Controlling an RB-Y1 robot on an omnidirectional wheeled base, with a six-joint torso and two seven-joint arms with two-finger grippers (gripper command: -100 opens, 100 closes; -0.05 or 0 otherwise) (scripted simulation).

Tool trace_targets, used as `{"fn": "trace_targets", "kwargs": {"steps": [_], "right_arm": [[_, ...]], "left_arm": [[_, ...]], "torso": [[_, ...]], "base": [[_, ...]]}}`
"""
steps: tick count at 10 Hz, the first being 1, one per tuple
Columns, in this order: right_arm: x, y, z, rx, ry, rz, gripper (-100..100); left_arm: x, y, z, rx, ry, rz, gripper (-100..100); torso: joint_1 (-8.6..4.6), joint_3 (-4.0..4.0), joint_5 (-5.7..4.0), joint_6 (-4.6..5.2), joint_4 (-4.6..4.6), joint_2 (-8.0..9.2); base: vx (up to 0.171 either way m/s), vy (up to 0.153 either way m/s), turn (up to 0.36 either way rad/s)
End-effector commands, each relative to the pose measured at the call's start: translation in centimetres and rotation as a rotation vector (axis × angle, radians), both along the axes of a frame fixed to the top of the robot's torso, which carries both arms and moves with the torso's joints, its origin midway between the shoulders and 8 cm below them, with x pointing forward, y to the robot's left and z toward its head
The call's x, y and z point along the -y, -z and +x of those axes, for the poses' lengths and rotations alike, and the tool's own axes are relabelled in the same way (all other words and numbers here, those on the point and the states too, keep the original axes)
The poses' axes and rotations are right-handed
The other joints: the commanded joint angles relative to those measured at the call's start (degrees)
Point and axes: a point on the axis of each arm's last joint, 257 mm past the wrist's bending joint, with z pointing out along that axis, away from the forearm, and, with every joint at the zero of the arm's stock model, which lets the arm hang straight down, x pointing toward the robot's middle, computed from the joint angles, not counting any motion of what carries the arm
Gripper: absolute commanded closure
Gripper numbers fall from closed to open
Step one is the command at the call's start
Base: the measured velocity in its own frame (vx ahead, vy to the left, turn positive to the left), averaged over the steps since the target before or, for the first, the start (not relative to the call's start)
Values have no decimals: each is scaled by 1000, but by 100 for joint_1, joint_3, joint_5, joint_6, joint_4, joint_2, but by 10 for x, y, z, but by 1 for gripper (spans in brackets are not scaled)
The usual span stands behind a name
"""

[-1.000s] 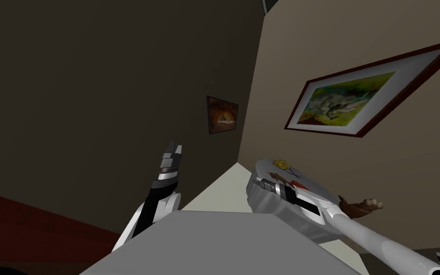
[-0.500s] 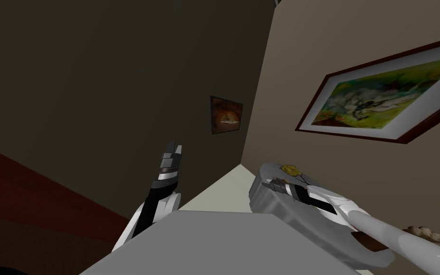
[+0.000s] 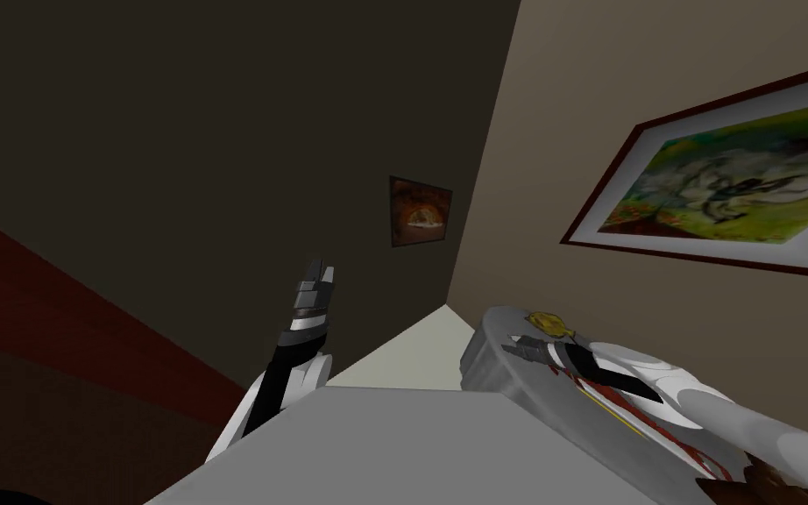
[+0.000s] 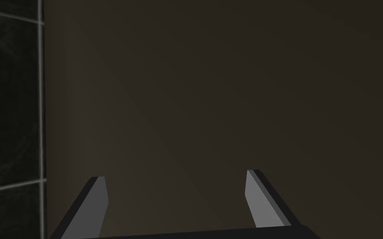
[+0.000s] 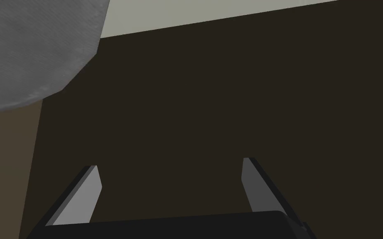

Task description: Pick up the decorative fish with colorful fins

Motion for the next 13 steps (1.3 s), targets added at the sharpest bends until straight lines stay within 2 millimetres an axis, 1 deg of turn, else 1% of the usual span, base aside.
{"fn": "trace_targets", "kwargs": {"steps": [1,3,4,5,6,7,8,9,10,11,12,13], "right_arm": [[17,-1,-5,-15,5,-40,-100],[67,0,-32,-79,10,-170,-100],[85,3,-46,-113,8,-221,-100],[85,3,-46,-113,8,-221,-100],[98,9,-61,-147,4,-261,-100],[107,17,-77,-183,-5,-291,-100],[110,29,-94,-221,-18,-309,-100],[107,45,-111,-261,-35,-316,-100],[113,43,-114,-265,-24,-325,-100],[107,45,-111,-261,-35,-316,-100],[90,78,-147,-335,-73,-301,-100],[83,80,-144,-330,-85,-290,-100]], "left_arm": [[0,0,0,0,0,0,0],[0,0,0,0,0,0,0],[0,0,0,0,0,0,0],[0,0,0,0,0,0,0],[0,0,0,0,0,0,0],[0,0,0,0,0,0,0],[0,0,0,0,0,0,0],[0,0,0,0,0,0,0],[0,0,0,0,0,0,0],[0,0,0,0,0,0,0],[0,0,0,0,0,0,0],[0,0,0,0,0,0,0]], "torso": [[0,0,0,0,0,0],[-2,0,-1,1,0,0],[-26,-4,-6,3,-2,-7],[-38,-8,-11,3,-4,-13],[-19,-6,-9,3,-3,-9],[-17,-3,-7,3,-2,-5],[-23,-5,-9,3,-2,-7],[-28,-9,-11,3,-4,-15],[-40,-11,-15,5,-6,-18],[-27,-7,-11,5,-4,-10],[3,0,-5,4,-1,2],[-1,2,-6,7,0,4]], "base": [[37,-75,95],[56,-124,140],[87,-186,140],[56,-120,57],[42,-119,66],[58,-148,95],[80,-158,75],[86,-189,54],[57,-148,21],[16,-61,-1],[32,-90,35],[46,-106,17]]}}
